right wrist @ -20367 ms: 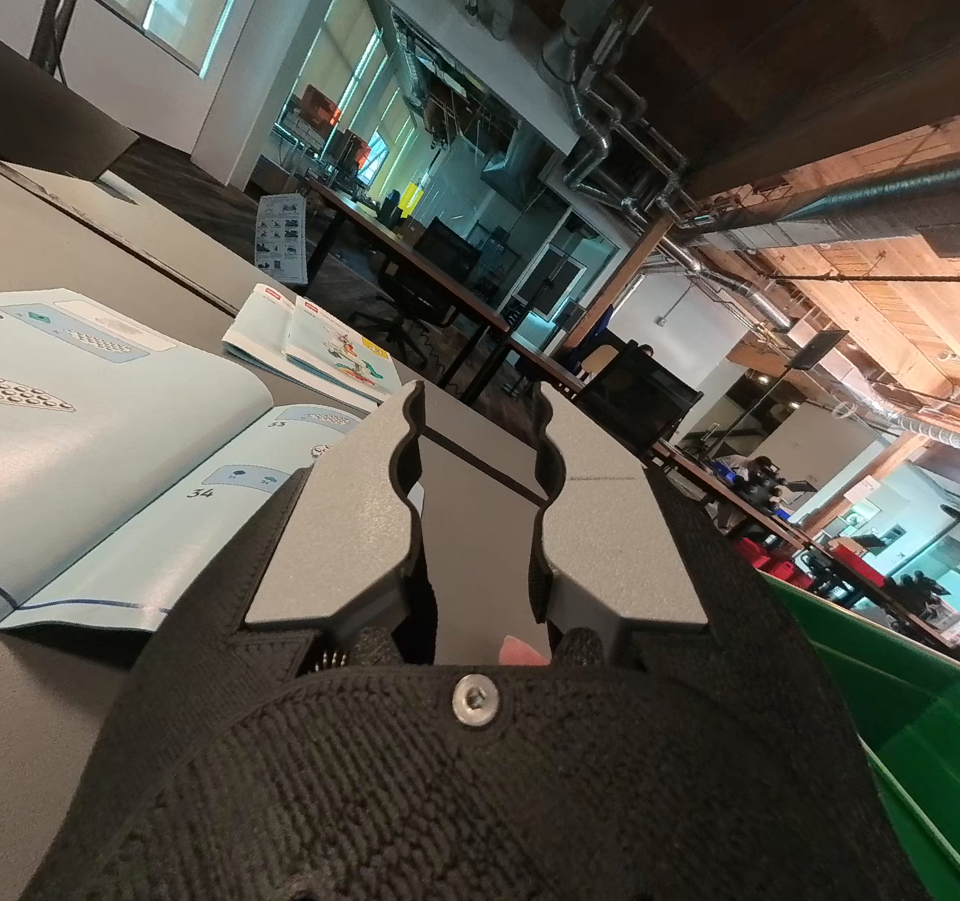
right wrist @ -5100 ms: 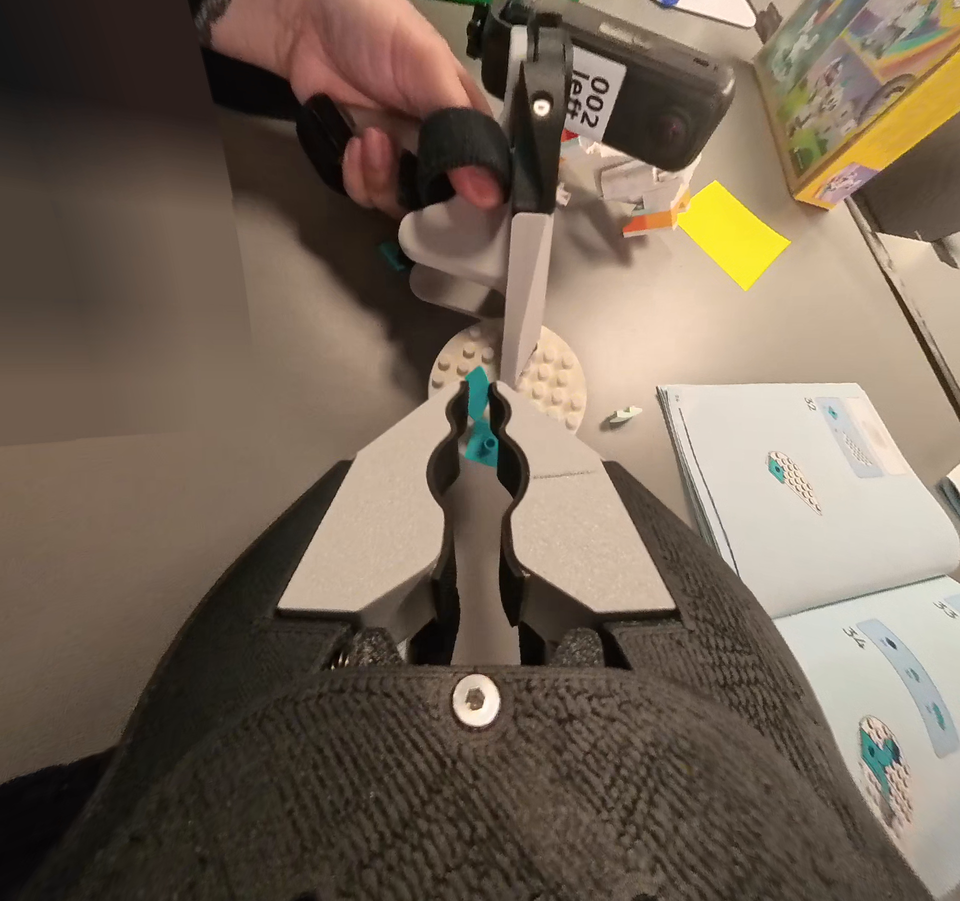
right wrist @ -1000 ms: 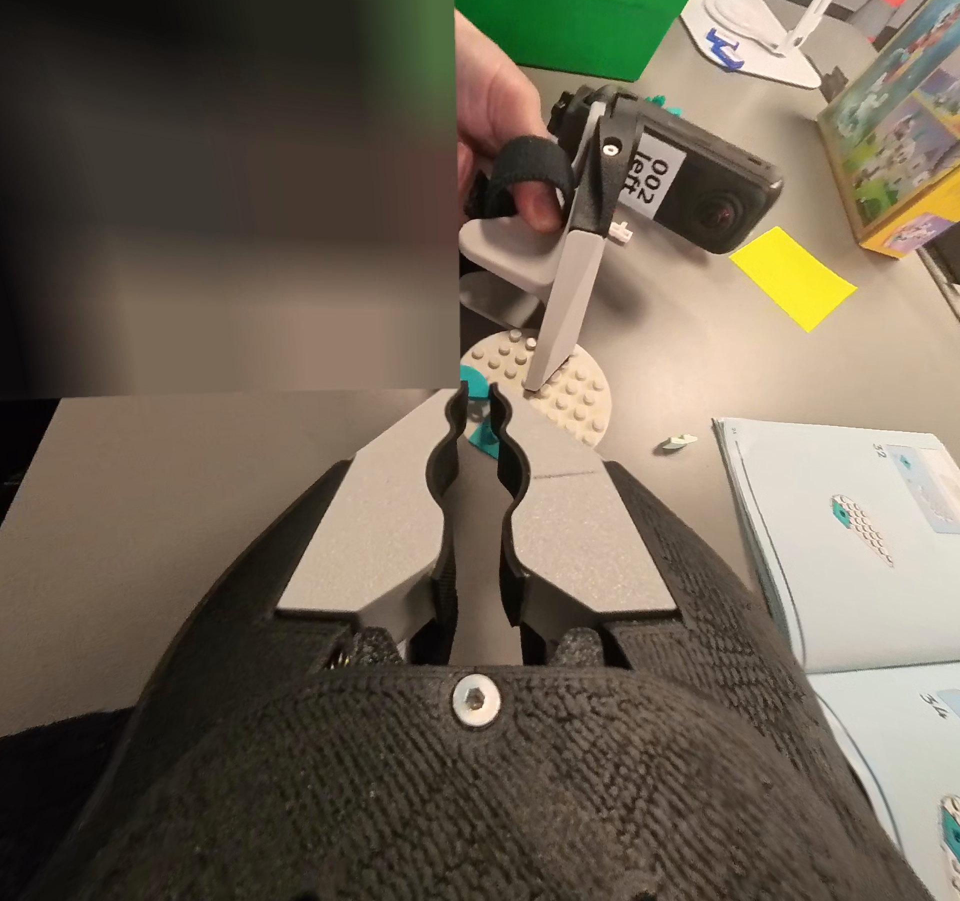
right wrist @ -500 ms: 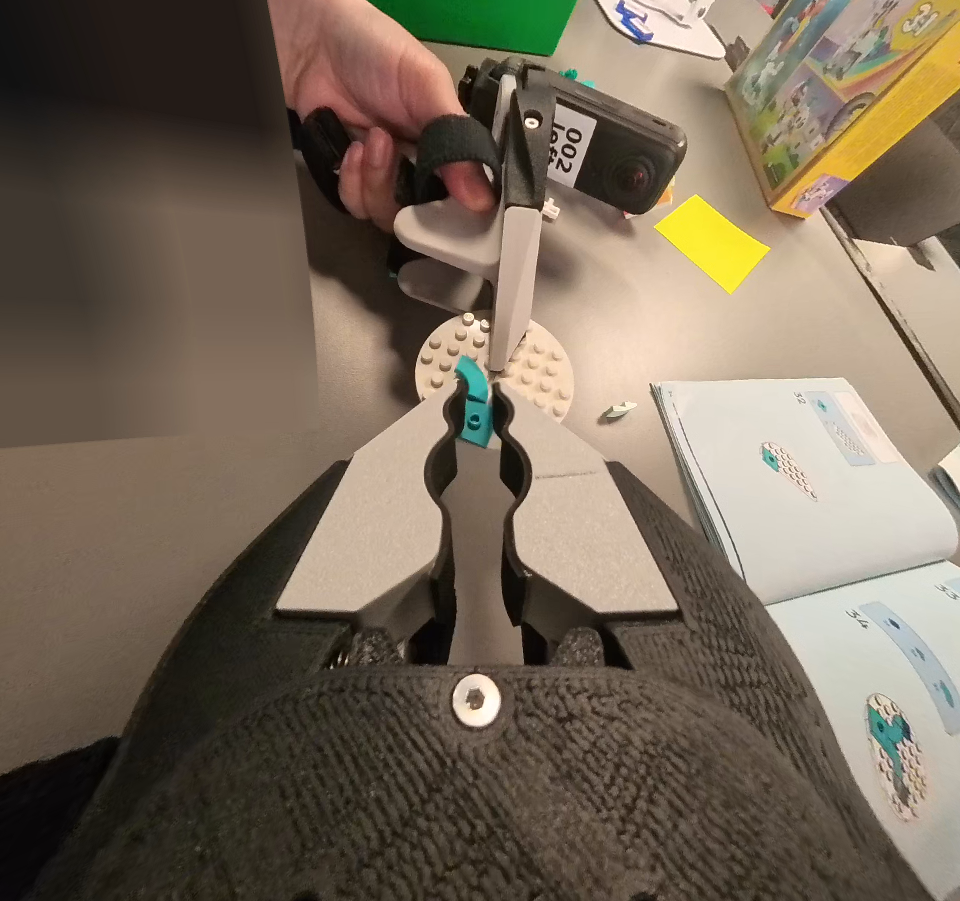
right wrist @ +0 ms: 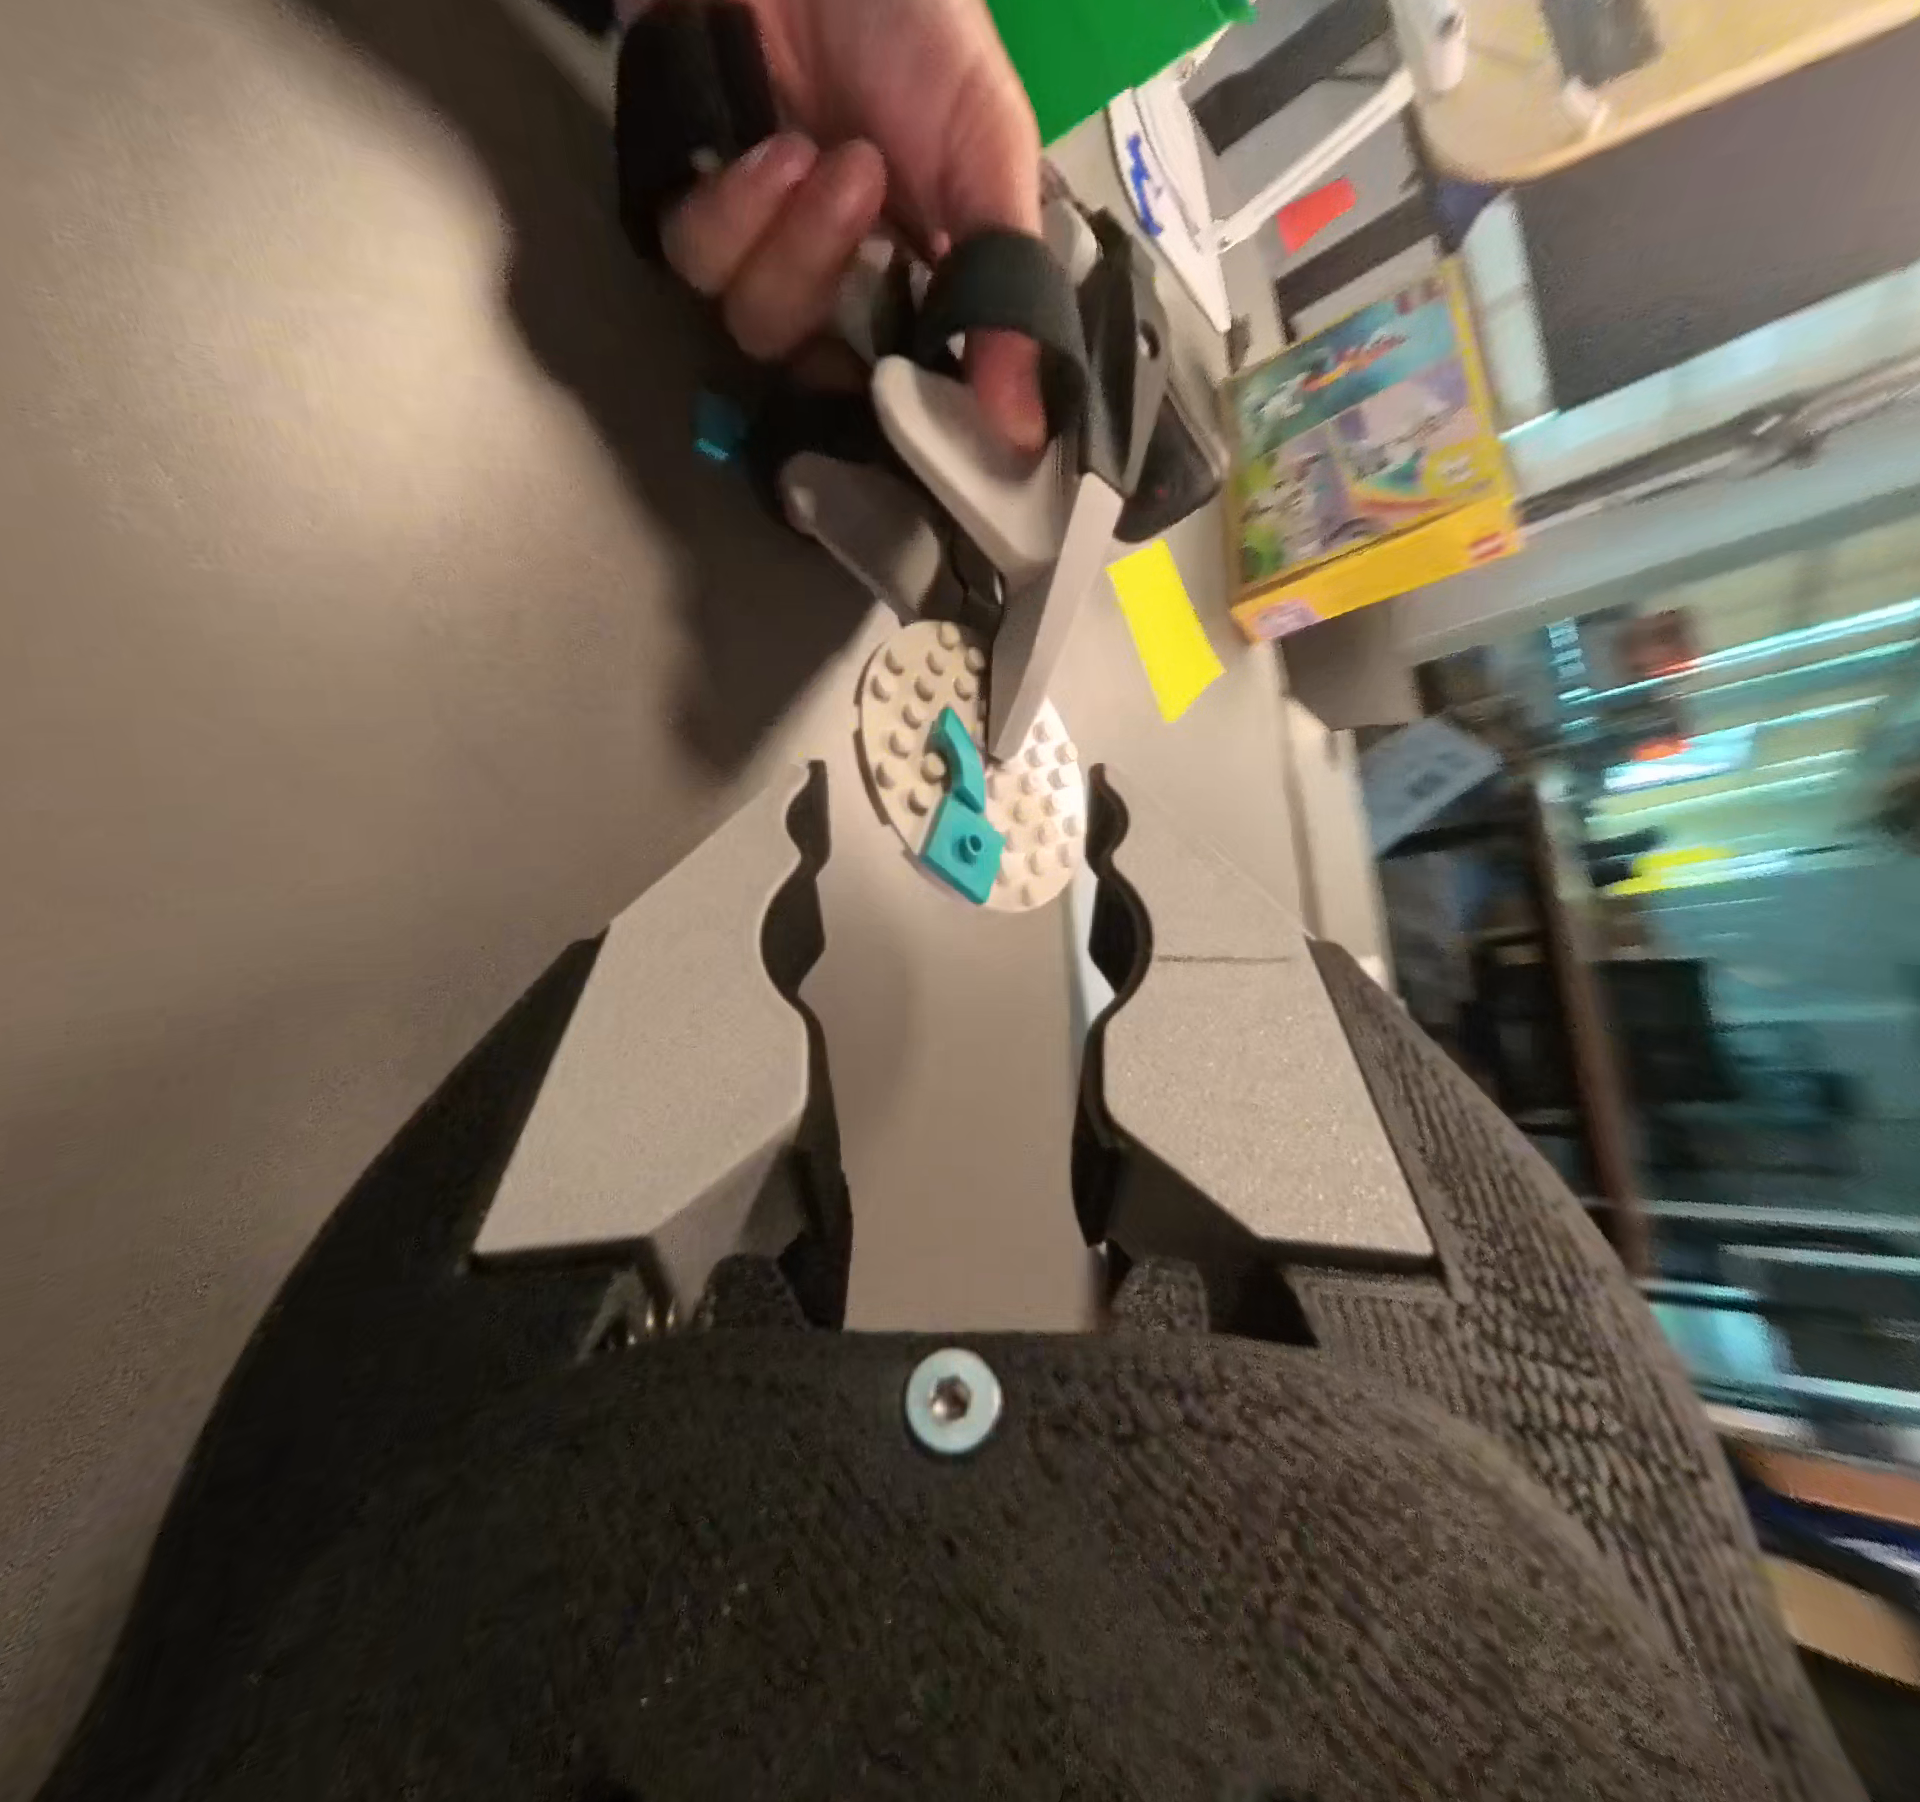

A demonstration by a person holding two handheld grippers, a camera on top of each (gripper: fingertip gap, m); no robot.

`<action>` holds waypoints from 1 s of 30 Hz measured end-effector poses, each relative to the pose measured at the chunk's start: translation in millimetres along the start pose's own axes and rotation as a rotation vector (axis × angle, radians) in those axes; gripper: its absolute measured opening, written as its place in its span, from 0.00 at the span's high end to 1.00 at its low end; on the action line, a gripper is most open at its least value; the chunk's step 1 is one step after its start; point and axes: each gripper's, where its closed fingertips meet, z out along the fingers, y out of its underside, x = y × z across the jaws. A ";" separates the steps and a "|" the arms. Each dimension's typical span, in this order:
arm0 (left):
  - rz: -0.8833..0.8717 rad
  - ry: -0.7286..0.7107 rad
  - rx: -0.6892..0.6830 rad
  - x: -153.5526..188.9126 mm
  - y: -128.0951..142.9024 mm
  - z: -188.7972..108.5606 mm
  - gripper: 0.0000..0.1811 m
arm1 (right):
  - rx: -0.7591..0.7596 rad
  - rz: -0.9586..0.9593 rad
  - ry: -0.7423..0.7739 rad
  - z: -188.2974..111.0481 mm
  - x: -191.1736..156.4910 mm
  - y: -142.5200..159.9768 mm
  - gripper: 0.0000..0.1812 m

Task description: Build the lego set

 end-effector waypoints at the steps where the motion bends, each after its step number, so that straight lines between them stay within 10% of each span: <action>1: -0.003 0.006 0.004 0.6 -0.7 -0.5 0.98 | -0.012 -0.073 0.028 0.5 -0.7 -0.9 0.75; 11: -0.006 0.011 0.014 1.0 -2.5 -1.6 0.98 | -0.180 -0.488 0.188 8.4 -0.8 4.5 0.86; 30: -0.035 0.057 0.027 7.1 -4.2 -3.6 0.97 | -0.287 -0.585 0.301 8.0 13.8 7.0 0.97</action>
